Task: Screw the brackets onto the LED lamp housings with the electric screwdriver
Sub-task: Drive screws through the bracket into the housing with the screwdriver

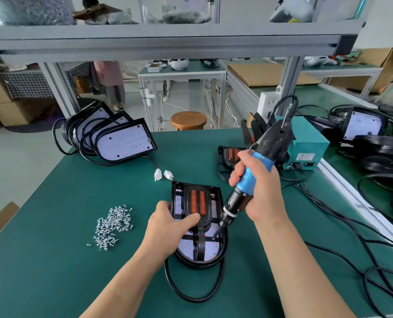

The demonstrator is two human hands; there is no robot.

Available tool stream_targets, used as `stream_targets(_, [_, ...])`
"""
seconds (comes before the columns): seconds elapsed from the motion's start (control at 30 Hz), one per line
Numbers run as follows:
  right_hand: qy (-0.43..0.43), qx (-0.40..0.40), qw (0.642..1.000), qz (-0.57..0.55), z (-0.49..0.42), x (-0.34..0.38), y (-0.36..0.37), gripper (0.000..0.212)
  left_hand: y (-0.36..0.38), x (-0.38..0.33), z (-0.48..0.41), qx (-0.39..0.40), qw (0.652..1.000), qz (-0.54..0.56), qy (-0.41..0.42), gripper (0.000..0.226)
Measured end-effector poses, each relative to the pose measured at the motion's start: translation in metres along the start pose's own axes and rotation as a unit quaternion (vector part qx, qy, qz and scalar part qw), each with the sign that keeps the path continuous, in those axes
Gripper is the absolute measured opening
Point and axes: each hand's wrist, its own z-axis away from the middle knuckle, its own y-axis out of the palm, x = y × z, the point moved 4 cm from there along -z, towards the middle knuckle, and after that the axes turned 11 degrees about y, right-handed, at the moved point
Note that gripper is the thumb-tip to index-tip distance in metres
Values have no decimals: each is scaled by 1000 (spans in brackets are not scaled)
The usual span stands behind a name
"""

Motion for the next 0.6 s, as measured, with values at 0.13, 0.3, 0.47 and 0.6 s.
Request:
stream_targets(0.13, [-49,-51,996,-51,5,17,-6,14,-1,-1,0,4,1000,3,0,47])
stream_targets(0.3, [2,-124,970,-211,2,9,-32,16,-1,-1,1,4,1000,-2,-1,49])
stream_targets(0.47, [108,-133,925,-340,3,-36,-46,20,-3,-1,0,19,999,-25,11,51])
stream_targets(0.6, [133,-119,912,-370,-3,-50,-50,19,-14,0,2,-21,999,-36,31,44])
